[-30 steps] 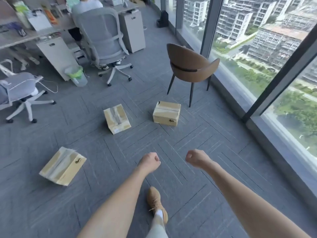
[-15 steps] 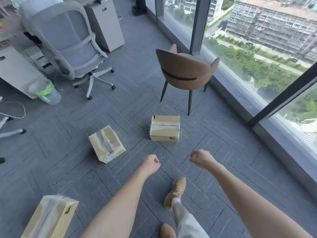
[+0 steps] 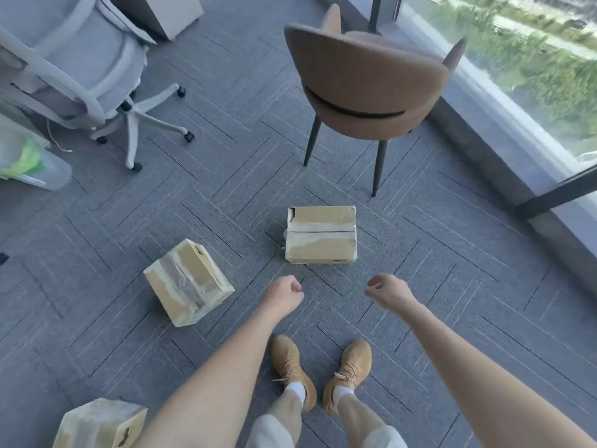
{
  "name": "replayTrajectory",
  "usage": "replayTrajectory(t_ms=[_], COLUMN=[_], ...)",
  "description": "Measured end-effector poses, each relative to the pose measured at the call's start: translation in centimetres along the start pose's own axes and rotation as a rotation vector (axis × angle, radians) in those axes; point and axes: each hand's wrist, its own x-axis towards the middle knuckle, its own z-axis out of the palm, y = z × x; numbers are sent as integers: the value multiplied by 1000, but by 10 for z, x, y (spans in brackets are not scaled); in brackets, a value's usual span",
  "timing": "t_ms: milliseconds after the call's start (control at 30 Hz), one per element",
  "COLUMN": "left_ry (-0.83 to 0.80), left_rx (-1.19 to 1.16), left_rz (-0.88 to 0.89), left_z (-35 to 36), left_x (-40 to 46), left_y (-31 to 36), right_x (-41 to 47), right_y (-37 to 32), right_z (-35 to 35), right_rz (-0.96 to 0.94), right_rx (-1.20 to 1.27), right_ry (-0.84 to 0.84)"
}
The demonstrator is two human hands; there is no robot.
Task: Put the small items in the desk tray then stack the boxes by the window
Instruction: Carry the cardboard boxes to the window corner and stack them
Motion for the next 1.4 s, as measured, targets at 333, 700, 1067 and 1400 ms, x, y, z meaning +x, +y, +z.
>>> replayTrajectory(t_ms=[333,700,1067,1400], left_ry=[-48,58,295,217], left_rx=[-19,-218,-553,-507], left_rz=[-27,-211,-76,43], left_z=[111,219,229,185], left_x=[231,440,514,494], left_y=[-75,-171,-195,-177], right_x=[223,449,519,502], right_y=[63,129,149,132], right_z=[100,195,222,198], right_rz=[153,175,-111,-304], right_rx=[157,385,484,486], right_ry=[25,163,222,175])
